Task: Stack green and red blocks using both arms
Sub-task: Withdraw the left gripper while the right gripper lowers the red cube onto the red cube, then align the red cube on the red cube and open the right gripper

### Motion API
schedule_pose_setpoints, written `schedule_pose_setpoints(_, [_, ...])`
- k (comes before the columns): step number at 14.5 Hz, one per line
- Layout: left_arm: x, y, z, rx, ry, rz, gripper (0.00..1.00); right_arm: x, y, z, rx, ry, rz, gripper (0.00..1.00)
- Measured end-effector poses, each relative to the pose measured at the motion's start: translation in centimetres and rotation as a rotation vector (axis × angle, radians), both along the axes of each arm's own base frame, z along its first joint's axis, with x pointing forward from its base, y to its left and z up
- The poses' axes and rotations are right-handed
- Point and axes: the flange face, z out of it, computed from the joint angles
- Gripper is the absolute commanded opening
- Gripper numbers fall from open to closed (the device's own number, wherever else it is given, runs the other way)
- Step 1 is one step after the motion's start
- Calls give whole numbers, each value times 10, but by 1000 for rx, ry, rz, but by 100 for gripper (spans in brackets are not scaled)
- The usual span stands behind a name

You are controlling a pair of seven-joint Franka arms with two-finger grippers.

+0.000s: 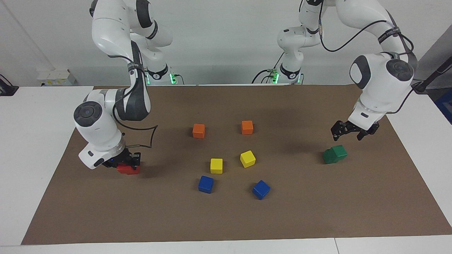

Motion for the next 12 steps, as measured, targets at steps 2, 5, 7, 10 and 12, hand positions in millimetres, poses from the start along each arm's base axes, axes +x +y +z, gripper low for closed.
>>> schedule_pose_setpoints(2, [-20,-13,33,7,10,-18,100,-7,1,-18,3,-13,5,0])
schedule_pose_setpoints(5, [-47,-26,65,20,36,-36,100,-13,1,-23,5,-28,9,0])
schedule_pose_setpoints(7, [-54,-24,71,23,42,-30,100,-16,1,-22,5,-27,16,0])
schedule_pose_setpoints(10, [-54,-23,69,21,45,-30,100,-19,-8,-22,5,-24,5,0])
schedule_pose_setpoints(12, [-55,-26,69,20,50,-34,100,-20,-22,-23,4,-25,-10,0])
